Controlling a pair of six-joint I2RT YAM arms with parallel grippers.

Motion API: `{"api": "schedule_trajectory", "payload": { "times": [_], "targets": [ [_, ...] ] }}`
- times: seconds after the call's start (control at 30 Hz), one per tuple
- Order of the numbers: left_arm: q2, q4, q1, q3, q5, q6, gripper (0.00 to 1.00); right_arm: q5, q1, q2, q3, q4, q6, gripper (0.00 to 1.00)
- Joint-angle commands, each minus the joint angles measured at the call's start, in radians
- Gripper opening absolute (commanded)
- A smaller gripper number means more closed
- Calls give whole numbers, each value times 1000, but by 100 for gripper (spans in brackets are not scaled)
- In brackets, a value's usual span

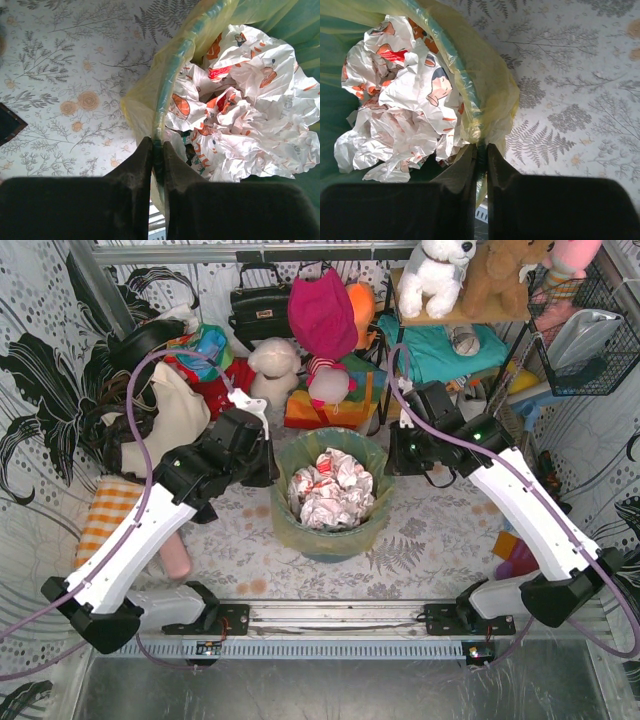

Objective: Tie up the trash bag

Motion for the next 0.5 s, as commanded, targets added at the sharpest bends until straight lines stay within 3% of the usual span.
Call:
{"api": "schedule_trajectory", "payload": {
  "times": [0.0, 0.23, 0.33, 0.43, 0.47],
  "targets": [
    [40, -6, -58, 49, 24, -9, 19, 91, 1, -36, -23, -47, -24, 0],
    [48, -31, -72, 73, 53, -38, 19, 229, 0, -25, -2, -19, -27, 3],
    [34, -31, -80, 21, 74, -64, 25, 260, -1, 15, 29, -5, -45, 6],
    [15, -29, -80, -10, 71, -85, 38, 256, -1, 35, 37, 4, -56, 18],
    [7, -24, -81, -18, 66, -90, 42, 253, -1, 39, 37, 3, -59, 26]
  ]
}}
